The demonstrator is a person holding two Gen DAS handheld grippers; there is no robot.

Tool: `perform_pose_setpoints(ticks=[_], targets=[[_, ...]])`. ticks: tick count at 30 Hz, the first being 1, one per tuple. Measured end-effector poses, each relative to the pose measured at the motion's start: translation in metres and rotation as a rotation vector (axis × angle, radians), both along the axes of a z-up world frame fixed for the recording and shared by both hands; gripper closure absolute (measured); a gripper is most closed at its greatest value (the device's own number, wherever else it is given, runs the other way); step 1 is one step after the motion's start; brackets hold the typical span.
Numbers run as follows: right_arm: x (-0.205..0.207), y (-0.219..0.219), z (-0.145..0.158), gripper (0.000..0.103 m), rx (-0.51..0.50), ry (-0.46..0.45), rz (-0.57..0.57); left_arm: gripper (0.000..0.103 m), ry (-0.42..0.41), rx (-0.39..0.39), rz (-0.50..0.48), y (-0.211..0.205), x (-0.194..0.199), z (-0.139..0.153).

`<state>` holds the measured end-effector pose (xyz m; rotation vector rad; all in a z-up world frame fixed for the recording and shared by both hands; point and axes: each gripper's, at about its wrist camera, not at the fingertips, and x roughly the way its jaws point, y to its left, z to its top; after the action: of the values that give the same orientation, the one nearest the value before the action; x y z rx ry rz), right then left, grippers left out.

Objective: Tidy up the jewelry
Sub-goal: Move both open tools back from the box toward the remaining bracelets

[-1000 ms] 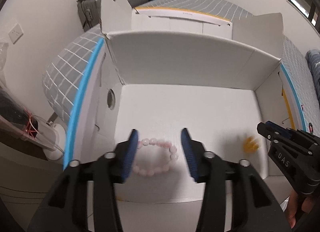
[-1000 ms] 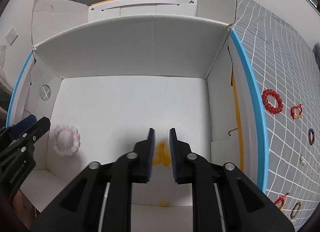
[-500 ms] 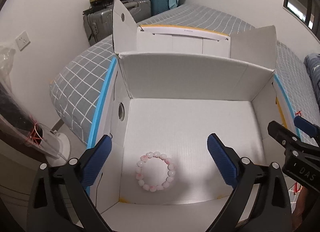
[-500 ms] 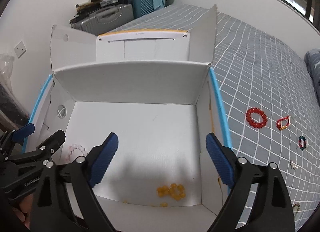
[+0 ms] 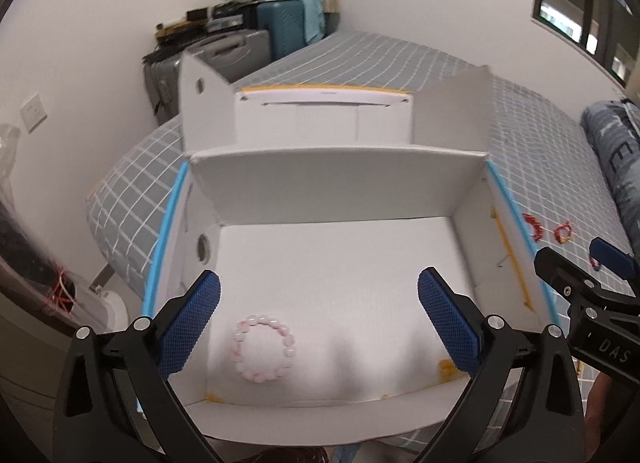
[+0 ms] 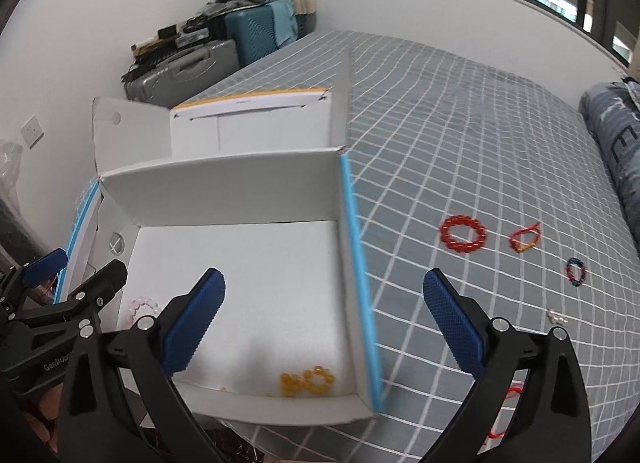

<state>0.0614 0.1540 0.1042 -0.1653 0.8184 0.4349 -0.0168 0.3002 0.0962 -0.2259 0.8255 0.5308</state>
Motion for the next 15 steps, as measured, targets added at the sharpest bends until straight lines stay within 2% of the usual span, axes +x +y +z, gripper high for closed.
perform_pose_setpoints(ticks=[7,15], targets=[[-0.003,-0.044,0.011,0.008,-0.01,-0.026,-0.064,0.006,-0.014,-0.003,-0.072,-0.037,0.016,0.011],[-0.008,-0.117,0.023,0.008,-0.004,-0.042,-0.171,0.006,-0.023,0.0,-0.172,-0.092,0.039,0.018]])
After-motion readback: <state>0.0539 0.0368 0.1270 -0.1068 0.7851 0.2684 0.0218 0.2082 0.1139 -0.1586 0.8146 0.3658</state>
